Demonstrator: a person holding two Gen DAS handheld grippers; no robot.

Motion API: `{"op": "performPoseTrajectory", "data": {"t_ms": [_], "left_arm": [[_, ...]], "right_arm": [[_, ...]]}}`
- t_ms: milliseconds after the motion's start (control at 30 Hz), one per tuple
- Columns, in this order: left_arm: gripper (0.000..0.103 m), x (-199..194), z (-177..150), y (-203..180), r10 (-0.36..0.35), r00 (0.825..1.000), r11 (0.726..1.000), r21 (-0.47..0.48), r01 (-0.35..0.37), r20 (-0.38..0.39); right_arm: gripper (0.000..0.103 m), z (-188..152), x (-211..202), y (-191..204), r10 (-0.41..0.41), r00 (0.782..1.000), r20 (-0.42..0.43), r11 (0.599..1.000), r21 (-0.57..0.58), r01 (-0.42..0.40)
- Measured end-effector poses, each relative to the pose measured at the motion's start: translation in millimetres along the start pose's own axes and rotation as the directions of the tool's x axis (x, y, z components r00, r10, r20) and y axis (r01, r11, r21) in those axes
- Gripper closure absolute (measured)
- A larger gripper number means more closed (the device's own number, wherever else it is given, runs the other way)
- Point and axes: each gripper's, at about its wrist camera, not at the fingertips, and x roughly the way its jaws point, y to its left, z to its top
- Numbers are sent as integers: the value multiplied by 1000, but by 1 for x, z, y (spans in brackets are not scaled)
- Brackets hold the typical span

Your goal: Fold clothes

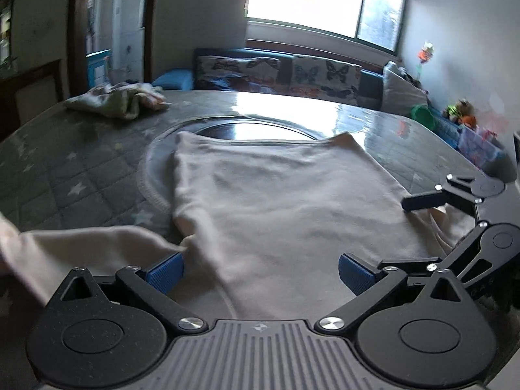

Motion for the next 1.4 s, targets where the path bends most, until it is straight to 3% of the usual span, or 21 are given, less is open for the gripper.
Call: {"op": "performPoseTrajectory", "data": {"t_ms": [167,300,367,467,633,967,1033,1100,1133,1300,1400], "left_arm": [[0,-18,2,19,88,994,995,-45,-85,57],[0,-26,8,48,213,974,970,-141,-200,84],[0,-28,11,65,290,954,942,-198,-270,80],[0,-28,16,92,411,910,880,-285,-380,56],[0,-25,22,132,500,866,796,-395,-459,1],[1,-8,21,153,447,892,784,-450,-427,-67],[8,-7,21,156,433,899,780,-469,-413,-72],[31,-6,22,160,425,901,773,-484,-409,-84],[35,-6,23,162,423,902,769,-490,-410,-92],[75,-4,24,171,440,890,752,-494,-437,-118],[88,-9,28,173,430,899,766,-493,-412,-83]], "right_arm": [[0,-6,-1,-3,11,1000,21,1000,29,-11],[0,-6,-1,-4,14,1000,23,999,34,-15],[0,-7,0,-4,16,1000,23,999,37,-17],[0,-7,0,-4,17,1000,24,999,40,-18],[0,-7,0,-5,19,1000,23,999,42,-20],[0,-7,1,-5,19,1000,24,999,44,-21],[0,-7,1,-4,20,1000,24,999,45,-21],[0,-7,1,-4,20,1000,24,999,45,-21],[0,-7,1,-4,20,1000,24,999,45,-21],[0,-7,1,-5,21,999,24,999,47,-22],[0,-7,1,-5,21,999,24,999,47,-22]]}}
